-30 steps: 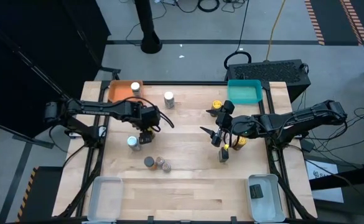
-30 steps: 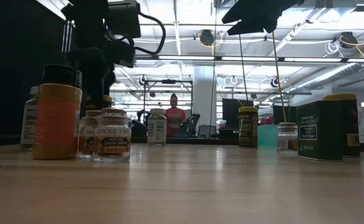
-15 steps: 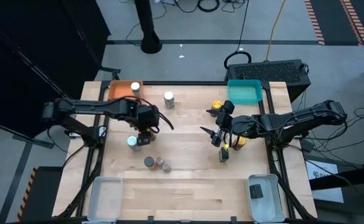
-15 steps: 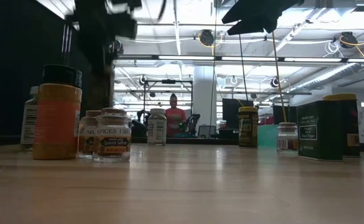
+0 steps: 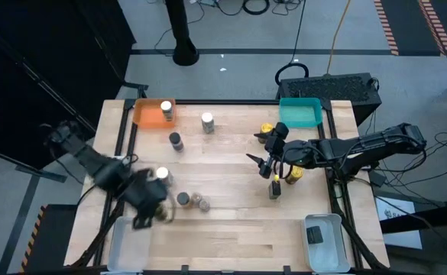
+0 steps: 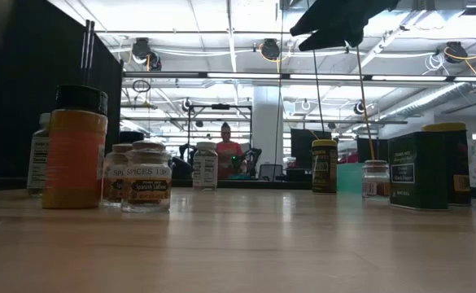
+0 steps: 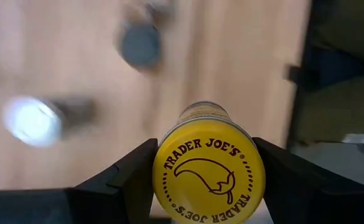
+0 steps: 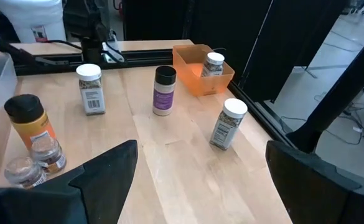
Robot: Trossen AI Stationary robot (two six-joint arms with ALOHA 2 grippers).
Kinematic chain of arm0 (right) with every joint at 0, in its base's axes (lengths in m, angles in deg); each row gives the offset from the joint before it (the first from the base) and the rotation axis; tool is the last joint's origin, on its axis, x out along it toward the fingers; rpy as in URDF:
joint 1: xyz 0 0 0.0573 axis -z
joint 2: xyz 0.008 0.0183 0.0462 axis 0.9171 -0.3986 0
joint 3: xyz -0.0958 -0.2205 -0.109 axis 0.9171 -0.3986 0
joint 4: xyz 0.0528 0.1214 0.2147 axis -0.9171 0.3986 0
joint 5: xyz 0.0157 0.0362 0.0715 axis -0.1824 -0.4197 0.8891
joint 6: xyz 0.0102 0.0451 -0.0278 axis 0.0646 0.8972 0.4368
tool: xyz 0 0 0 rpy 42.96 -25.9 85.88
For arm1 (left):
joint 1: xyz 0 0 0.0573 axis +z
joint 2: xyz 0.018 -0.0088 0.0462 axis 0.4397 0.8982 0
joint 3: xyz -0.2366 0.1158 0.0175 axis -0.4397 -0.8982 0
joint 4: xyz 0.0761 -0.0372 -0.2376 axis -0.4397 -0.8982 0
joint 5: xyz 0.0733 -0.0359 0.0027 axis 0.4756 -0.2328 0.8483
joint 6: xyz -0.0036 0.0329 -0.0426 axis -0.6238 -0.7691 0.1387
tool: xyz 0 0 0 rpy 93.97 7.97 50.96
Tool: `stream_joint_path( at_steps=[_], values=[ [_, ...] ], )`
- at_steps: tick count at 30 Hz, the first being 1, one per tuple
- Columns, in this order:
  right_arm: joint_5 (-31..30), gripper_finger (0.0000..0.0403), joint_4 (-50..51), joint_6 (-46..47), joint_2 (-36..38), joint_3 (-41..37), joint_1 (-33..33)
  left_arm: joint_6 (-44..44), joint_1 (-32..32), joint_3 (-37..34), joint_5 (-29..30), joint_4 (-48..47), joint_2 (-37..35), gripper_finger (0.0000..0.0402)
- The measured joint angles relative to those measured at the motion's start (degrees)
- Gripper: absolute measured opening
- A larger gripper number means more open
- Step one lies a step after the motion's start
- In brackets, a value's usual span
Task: Sort spices by type
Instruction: Put the bottom left yellow seasoning bottle into the transparent bin
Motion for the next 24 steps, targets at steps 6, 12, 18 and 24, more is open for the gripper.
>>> stream_joint_path(
  at_steps=[6, 12, 18, 24],
  values=[
    [0.44, 0.0338, 0.30, 5.27, 0.00, 0.00, -0.53, 19.80, -16.33, -0.34, 4.54, -1.23, 0.35, 0.0236],
    [1.50, 0.0338, 0.41, 9.06, -0.04, 0.00, -3.09, 32.96, -27.80, -1.33, 10.04, -1.90, 1.80, 0.0236],
    [1.25, 0.0338, 0.42, 12.05, -0.04, 0.00, -6.09, 35.72, -31.56, -6.82, 8.53, -1.44, 4.11, 0.0236],
    [1.22, 0.0338, 0.42, 14.98, -0.07, 0.00, -8.23, 33.35, -30.64, -13.88, 7.11, 3.87, 4.24, 0.0236]
  ],
)
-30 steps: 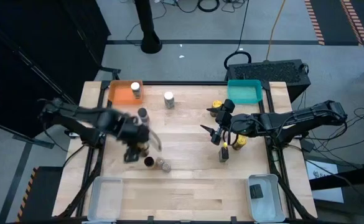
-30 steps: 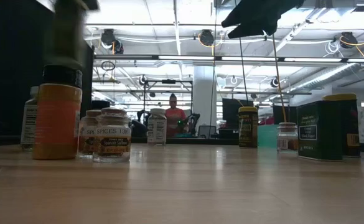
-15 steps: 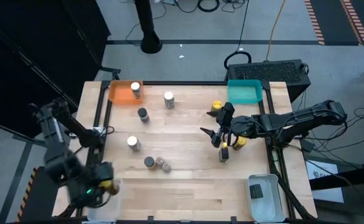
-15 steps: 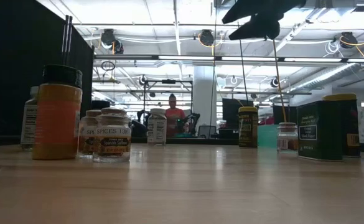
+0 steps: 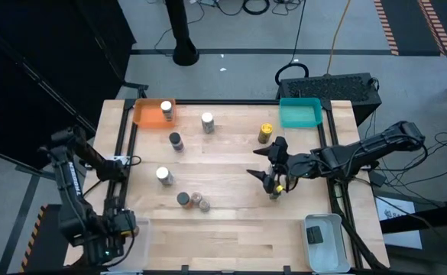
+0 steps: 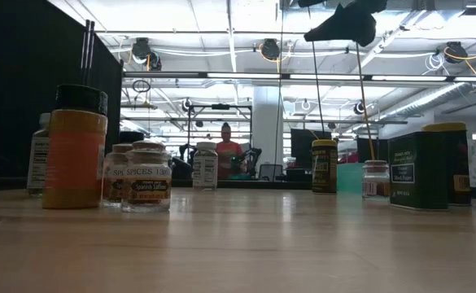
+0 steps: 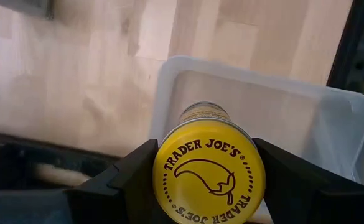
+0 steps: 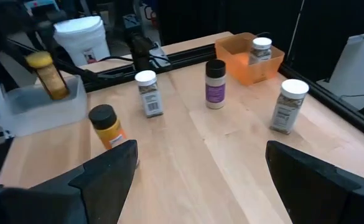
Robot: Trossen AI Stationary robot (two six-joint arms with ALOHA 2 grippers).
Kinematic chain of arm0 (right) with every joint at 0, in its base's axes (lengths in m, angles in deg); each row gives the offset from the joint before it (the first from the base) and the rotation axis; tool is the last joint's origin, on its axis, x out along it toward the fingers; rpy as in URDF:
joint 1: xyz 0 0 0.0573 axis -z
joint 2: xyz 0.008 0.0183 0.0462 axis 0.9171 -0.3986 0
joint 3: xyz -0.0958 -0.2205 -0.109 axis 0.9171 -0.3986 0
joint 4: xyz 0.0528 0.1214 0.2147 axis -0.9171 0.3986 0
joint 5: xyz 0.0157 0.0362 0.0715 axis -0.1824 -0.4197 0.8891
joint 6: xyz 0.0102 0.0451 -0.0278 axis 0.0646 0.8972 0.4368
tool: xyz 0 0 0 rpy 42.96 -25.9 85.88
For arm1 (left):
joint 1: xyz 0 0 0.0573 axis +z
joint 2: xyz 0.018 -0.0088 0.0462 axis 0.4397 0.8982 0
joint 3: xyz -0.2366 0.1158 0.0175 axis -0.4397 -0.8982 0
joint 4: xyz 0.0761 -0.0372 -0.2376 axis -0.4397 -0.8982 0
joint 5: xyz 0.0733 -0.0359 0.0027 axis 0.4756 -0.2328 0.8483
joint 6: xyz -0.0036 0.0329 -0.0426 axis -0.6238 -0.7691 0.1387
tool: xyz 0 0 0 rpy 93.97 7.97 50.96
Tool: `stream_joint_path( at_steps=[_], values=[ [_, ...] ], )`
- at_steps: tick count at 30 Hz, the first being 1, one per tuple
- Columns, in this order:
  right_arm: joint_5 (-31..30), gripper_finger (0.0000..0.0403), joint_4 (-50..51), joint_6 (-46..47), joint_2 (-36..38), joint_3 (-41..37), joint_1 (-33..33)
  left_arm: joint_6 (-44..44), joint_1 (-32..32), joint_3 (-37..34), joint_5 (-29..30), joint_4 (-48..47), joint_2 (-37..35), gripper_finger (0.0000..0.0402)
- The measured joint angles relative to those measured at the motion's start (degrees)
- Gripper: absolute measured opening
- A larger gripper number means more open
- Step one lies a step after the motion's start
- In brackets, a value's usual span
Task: Sort spices by type
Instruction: Put the bottom left yellow seasoning bottle into the transparent bin
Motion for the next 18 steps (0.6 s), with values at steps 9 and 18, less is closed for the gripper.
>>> stream_joint_path(
  at_steps=[9, 18],
  values=[
    [-0.22, 0.0338, 0.15, 1.95, -0.02, 0.00, -2.19, -1.80, 2.26, -8.29, -1.36, 6.98, 0.00, 0.0236],
    [-0.32, 0.0338, 0.24, 2.41, -0.02, 0.00, -2.44, -3.70, 5.14, -9.10, 1.18, 8.28, 0.02, 0.0236]
  ],
)
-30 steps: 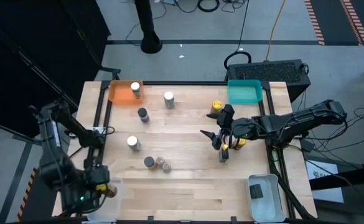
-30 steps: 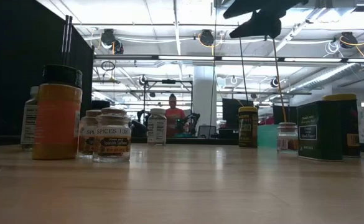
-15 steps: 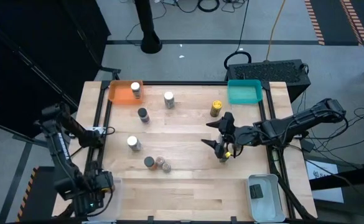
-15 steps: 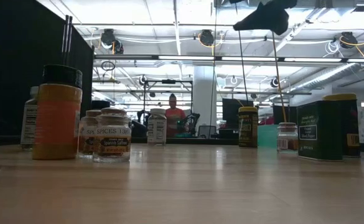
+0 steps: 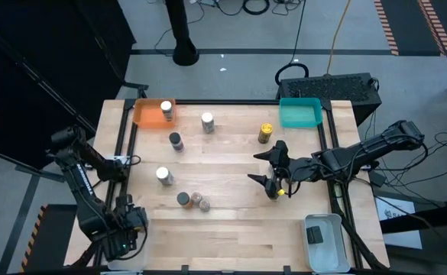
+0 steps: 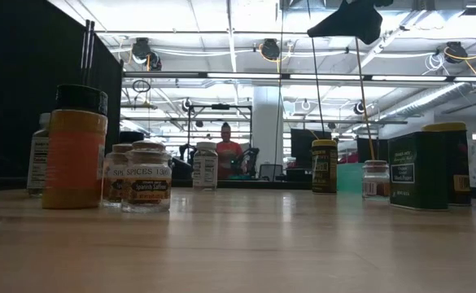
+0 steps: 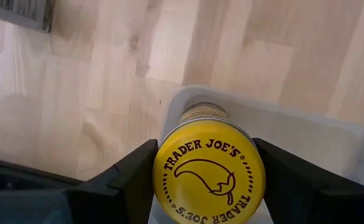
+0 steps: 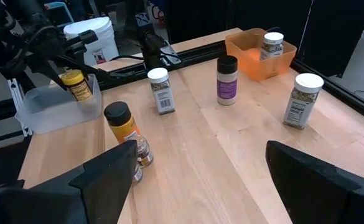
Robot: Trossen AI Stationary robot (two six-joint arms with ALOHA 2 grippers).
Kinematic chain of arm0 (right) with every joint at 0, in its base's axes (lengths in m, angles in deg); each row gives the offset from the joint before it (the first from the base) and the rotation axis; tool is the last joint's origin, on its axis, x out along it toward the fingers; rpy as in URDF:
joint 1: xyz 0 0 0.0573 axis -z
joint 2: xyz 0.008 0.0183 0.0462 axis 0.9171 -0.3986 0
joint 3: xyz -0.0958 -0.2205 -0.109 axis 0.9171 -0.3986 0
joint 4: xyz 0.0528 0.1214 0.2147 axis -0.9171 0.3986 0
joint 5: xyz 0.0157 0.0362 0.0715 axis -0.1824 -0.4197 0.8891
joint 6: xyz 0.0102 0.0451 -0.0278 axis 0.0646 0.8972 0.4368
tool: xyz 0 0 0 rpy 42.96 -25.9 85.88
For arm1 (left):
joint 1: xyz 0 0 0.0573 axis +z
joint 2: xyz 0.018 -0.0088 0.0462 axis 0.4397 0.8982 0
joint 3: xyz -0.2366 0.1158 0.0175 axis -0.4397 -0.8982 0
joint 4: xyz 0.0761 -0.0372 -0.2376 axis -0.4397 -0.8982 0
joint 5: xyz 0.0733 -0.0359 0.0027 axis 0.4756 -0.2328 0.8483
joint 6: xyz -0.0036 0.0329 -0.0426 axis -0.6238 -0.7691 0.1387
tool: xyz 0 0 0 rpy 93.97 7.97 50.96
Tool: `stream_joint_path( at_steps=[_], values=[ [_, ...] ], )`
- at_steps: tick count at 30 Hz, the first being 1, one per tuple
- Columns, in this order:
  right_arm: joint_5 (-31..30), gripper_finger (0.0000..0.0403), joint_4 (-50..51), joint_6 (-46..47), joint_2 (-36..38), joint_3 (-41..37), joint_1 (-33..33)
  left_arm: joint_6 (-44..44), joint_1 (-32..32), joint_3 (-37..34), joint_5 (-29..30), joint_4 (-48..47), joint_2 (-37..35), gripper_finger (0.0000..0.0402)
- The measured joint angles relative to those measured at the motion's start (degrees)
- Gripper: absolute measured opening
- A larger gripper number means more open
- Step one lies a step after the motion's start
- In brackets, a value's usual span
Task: Sort spices by type
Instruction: Put the bottom left yellow seasoning bottle into the transparent bin
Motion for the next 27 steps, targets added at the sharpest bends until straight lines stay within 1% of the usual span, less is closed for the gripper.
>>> stream_joint_path(
  at_steps=[5, 9, 14, 16, 22, 24, 27],
  values=[
    [0.00, 0.0338, 0.00, 0.00, 0.00, 0.00, 0.00, -1.68, 0.43, 0.00, -0.56, 0.96, 0.00, 0.0236],
    [0.02, 0.0338, 0.01, 0.17, 0.00, 0.00, 0.00, -1.68, 0.33, 0.00, 0.34, 1.43, 0.00, 0.0239],
    [0.02, 0.0338, 0.02, 0.17, 0.00, 0.00, 0.00, -1.07, 0.34, 0.00, 0.20, 1.34, 0.00, 0.0298],
    [0.02, 0.0338, 0.02, 0.17, 0.00, 0.00, 0.00, -1.01, 0.35, 0.00, -1.00, 1.40, 0.00, 0.0310],
    [-0.11, 0.0338, 0.00, 0.17, 0.00, 0.00, 0.00, -1.01, 0.90, 0.00, -4.26, 1.34, 0.00, 0.0318],
    [-1.13, 0.0338, 0.00, 0.17, 0.00, 0.00, 0.00, -1.09, 1.33, 0.22, -5.71, 1.11, 0.00, 0.0318],
    [-2.81, 0.0338, -0.09, 0.10, 0.00, 0.00, 0.00, -1.49, 1.75, 1.62, -6.39, 0.37, 0.00, 0.0319]
  ],
)
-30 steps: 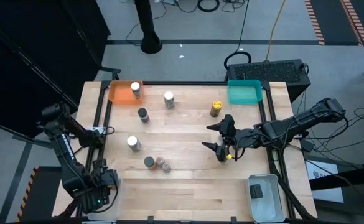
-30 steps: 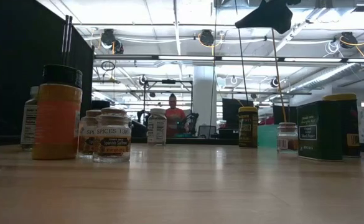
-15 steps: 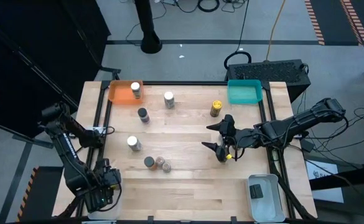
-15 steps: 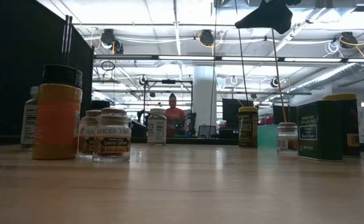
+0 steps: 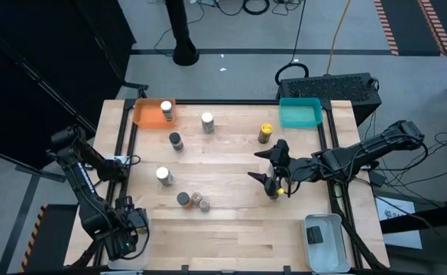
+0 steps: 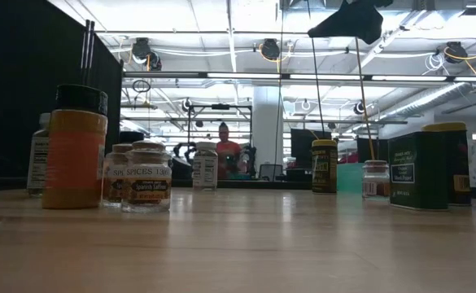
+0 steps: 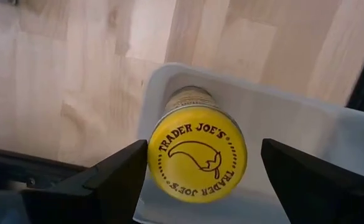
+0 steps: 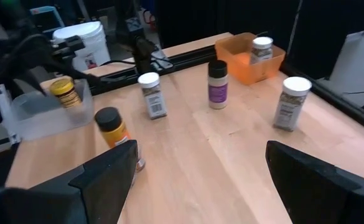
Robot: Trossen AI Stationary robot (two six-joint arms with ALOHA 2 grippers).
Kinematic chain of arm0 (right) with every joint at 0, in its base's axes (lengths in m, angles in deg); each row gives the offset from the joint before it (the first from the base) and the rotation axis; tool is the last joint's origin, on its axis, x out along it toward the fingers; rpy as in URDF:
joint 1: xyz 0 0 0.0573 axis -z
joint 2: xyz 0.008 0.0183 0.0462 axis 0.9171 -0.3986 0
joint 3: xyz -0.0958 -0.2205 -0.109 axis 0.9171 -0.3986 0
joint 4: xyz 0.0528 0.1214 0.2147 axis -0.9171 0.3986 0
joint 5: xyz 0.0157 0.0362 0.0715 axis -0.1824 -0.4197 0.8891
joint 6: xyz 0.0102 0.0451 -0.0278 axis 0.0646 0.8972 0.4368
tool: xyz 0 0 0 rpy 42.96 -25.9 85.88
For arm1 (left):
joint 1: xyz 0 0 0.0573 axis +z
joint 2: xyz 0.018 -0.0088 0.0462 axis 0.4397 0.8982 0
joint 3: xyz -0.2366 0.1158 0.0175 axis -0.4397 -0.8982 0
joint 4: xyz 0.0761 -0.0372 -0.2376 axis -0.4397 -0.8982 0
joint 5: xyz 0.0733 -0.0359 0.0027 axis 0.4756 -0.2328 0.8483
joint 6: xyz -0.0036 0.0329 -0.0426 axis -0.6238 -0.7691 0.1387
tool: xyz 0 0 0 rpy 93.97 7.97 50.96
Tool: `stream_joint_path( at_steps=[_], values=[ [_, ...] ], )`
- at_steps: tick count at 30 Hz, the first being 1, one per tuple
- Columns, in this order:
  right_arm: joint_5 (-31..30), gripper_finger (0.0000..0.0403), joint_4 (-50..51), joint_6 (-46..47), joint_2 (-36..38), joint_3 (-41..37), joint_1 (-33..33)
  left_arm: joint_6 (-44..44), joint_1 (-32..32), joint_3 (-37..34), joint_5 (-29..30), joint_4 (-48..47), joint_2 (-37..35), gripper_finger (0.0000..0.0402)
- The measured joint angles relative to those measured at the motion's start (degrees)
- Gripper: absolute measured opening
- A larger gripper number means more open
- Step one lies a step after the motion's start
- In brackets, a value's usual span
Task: Sort spices by type
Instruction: Put the bottom left yellow seasoning bottle into the transparent bin, then put the top brown seasoning bottle into the blue bin
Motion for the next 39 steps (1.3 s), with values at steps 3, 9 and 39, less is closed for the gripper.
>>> stream_joint_path(
  at_steps=[3, 9, 39],
  values=[
    [-1.60, 0.0338, -0.07, -0.52, 0.00, 0.00, 0.00, 0.01, 0.20, 2.11, -0.30, -3.62, -0.02, 0.0320],
    [-1.88, 0.0338, -3.70, -3.57, -0.02, 0.00, 0.00, -0.10, 0.19, 6.83, 2.14, -12.16, -0.02, 0.0320],
    [5.75, 0.0335, 17.66, -12.01, -18.51, 24.20, 21.48, -64.58, 22.69, -15.00, 35.84, 35.28, -19.13, 0.0293]
  ],
)
